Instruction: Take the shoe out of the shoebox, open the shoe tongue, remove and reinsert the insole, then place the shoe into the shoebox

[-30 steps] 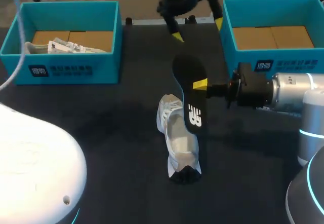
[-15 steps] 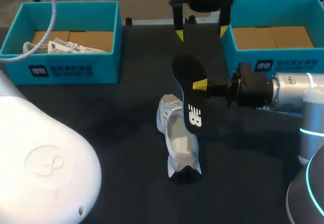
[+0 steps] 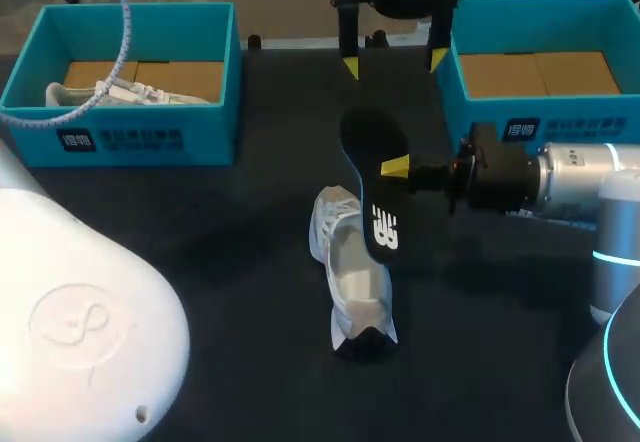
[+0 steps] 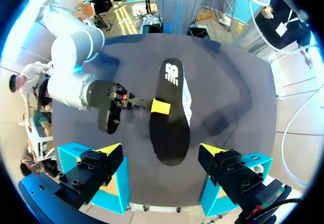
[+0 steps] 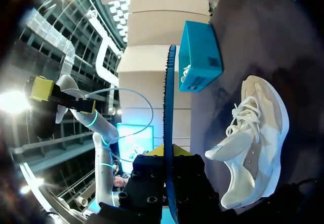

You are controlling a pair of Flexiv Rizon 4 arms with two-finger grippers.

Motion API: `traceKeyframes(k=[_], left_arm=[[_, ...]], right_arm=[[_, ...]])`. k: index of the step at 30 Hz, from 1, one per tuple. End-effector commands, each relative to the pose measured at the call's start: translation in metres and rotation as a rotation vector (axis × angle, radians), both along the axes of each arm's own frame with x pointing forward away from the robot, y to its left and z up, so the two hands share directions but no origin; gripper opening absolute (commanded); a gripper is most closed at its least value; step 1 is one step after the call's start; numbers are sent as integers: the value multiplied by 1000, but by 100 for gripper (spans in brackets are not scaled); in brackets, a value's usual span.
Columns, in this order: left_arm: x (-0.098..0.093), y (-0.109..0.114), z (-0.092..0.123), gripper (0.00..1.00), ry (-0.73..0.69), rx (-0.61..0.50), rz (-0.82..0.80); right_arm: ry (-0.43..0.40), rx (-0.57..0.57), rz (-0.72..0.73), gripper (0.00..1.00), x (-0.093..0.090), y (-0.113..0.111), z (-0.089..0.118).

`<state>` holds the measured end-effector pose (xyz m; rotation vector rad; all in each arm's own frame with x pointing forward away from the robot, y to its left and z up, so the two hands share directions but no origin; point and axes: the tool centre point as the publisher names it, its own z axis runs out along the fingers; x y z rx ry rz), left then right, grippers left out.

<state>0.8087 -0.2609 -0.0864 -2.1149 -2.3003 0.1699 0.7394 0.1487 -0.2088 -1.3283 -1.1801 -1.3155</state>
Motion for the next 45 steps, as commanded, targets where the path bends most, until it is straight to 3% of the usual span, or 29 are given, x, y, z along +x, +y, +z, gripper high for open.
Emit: traceKeyframes(k=[1,4,9,17,31,40,45], left_arm=[[-8,36,-4,100,-11,-243,25],[-8,43,-5,100,2,-313,44],[-13,53,-6,100,17,-529,43],[-22,59,-2,100,-55,-733,6],[-22,63,-9,100,-65,-742,-1],[-11,89,-46,100,-35,-1044,74],[-12,91,-50,100,-42,-1047,83]], right_arm=[[0,-1,-3,0,-1,2,-1],[0,-1,-3,0,-1,2,-1],[0,-1,-3,0,-1,2,-1],[0,-1,-3,0,-1,2,-1],[0,-1,-3,0,-1,2,-1],[0,-1,-3,0,-1,2,-1],[0,-1,-3,0,-1,2,-1]])
